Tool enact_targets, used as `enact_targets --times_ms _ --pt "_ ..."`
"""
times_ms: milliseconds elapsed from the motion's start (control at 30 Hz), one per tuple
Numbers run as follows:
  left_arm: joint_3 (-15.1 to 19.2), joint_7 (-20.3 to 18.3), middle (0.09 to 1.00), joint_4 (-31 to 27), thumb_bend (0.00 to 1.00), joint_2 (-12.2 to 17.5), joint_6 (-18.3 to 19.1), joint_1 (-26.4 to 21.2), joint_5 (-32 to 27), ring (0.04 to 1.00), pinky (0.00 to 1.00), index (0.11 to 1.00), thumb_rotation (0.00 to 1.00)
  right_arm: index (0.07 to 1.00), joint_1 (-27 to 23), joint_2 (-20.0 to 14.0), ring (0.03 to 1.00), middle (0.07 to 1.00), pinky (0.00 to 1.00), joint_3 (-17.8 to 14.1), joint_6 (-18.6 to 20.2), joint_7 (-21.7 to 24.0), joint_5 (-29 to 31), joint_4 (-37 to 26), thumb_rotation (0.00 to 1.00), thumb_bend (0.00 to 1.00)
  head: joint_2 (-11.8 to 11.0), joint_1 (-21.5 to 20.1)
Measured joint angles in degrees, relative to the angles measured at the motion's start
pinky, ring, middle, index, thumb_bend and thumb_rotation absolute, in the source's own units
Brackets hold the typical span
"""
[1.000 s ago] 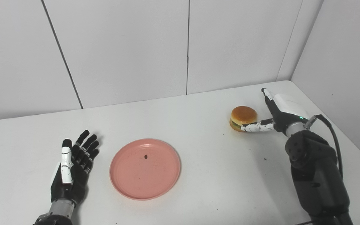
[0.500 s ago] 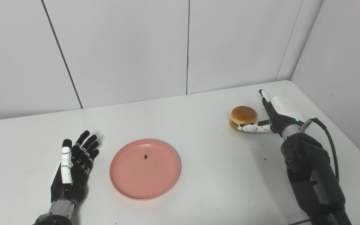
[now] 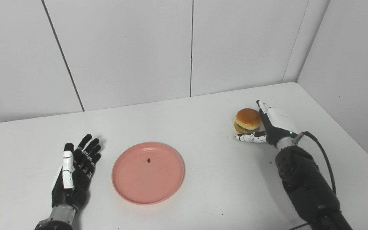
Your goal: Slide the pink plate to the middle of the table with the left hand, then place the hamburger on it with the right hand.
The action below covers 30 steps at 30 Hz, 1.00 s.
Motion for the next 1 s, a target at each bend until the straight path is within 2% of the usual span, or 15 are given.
enact_targets --times_ms 267,467,500,533,600,667,700,733,800,867,1000 --pt "-0.2 -0.1 0.901 -0.4 0.60 0.0 0.0 0.3 0.0 0.937 0.98 0.884 1.00 1.000 -2.0 0.0 0.968 0.977 0.98 2.6 -1.5 -6.2 3.0 5.3 0.56 0.95 0.1 0.2" --pt "-0.3 -0.1 0.905 -0.8 0.60 0.0 0.0 0.5 0.0 0.944 0.99 0.890 1.00 0.975 -2.5 0.2 0.931 0.941 0.92 3.0 -4.3 -10.6 6.8 7.5 0.47 0.89 0.1 0.3" --pt "-0.3 -0.1 0.903 -0.8 0.61 0.0 0.1 0.6 0.0 0.941 0.98 0.886 1.00 0.934 -2.5 0.2 0.886 0.908 0.85 3.1 -4.8 -11.1 7.4 7.7 0.37 0.85 0.1 0.3" --pt "-0.3 -0.1 0.902 -0.9 0.61 0.0 0.2 0.6 0.0 0.940 0.98 0.885 1.00 0.920 -2.6 0.3 0.870 0.897 0.82 3.1 -5.2 -12.1 8.1 8.1 0.34 0.84 0.1 0.4" --pt "-0.3 0.0 0.896 -1.0 0.60 0.0 0.4 0.6 0.1 0.932 0.97 0.881 1.00 0.807 -2.5 0.7 0.700 0.772 0.59 2.7 -5.9 -14.4 9.1 8.5 0.13 0.73 0.1 0.4" --pt "-0.3 0.0 0.897 -1.1 0.61 0.0 0.4 0.7 0.1 0.932 0.98 0.883 1.00 0.764 -2.5 1.5 0.624 0.711 0.50 2.4 -7.2 -17.4 9.7 8.5 0.05 0.70 0.1 0.4" --pt "-0.3 0.0 0.899 -1.1 0.61 0.0 0.4 0.7 0.1 0.936 0.98 0.884 1.00 0.632 -2.5 1.8 0.489 0.600 0.38 2.4 -8.0 -18.9 9.9 8.5 0.02 0.61 0.3 0.6" --pt "-0.3 0.0 0.901 -1.1 0.61 0.0 0.4 0.7 0.1 0.938 0.98 0.884 1.00 0.564 -2.5 2.0 0.420 0.543 0.32 2.4 -8.6 -20.6 10.0 8.5 0.01 0.57 0.3 0.6" --pt "-0.3 -0.1 0.899 -1.1 0.61 0.0 0.4 0.7 0.0 0.937 0.97 0.879 1.00 0.502 -2.5 2.2 0.352 0.489 0.27 2.5 -9.8 -23.3 9.9 8.5 0.00 0.53 0.3 0.6" --pt "-0.3 -0.1 0.897 -1.1 0.61 0.0 0.4 0.7 0.1 0.935 0.97 0.877 1.00 0.493 -2.5 2.2 0.322 0.480 0.24 2.6 -10.3 -24.5 9.9 8.5 0.00 0.53 0.3 0.6" --pt "-0.3 -0.1 0.890 -1.1 0.61 0.0 0.3 0.7 0.1 0.928 0.97 0.871 1.00 0.488 -2.5 2.3 0.324 0.478 0.23 2.4 -10.3 -24.6 10.3 8.1 0.00 0.52 0.3 0.6"
